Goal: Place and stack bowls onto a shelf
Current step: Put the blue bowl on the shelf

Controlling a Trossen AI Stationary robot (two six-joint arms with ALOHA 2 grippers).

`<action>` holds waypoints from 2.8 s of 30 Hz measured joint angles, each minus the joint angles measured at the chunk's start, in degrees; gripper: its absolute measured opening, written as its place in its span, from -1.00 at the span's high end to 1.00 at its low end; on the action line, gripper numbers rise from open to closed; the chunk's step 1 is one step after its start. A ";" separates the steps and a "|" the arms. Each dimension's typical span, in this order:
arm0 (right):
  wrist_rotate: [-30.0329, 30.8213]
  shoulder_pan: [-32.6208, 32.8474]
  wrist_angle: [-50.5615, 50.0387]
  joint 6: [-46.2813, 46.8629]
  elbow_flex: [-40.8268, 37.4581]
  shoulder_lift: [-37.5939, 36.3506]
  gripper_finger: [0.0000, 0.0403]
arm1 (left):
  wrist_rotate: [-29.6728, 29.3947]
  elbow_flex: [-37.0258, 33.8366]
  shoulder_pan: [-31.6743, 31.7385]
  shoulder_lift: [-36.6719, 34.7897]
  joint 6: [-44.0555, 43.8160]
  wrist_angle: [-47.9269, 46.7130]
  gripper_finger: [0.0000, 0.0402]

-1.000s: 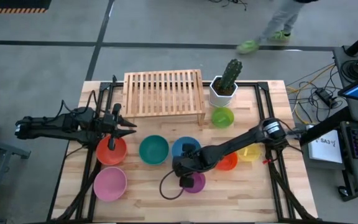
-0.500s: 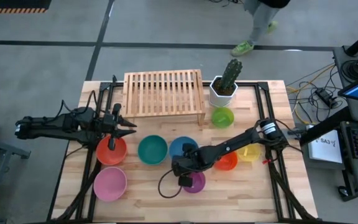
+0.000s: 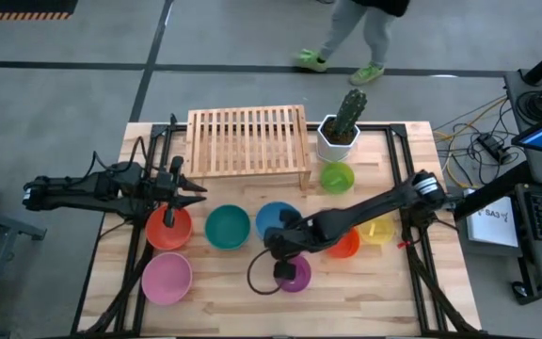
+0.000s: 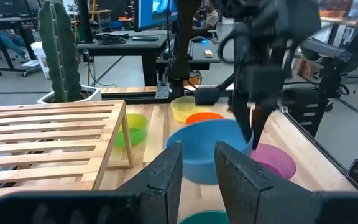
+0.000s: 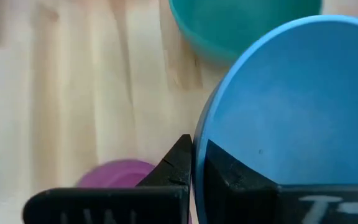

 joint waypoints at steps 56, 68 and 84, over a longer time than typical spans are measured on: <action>4.40 -30.14 -13.04 -30.07 19.19 2.53 0.96 | 0.00 -0.02 0.00 0.04 1.28 1.98 0.61; 4.49 -30.17 -12.85 -30.85 17.51 2.64 0.87 | 0.00 -0.02 0.00 0.07 1.31 1.96 0.61; 4.62 -30.19 -12.89 -32.33 17.78 2.73 0.61 | 0.00 -0.02 0.01 0.07 1.31 1.98 0.61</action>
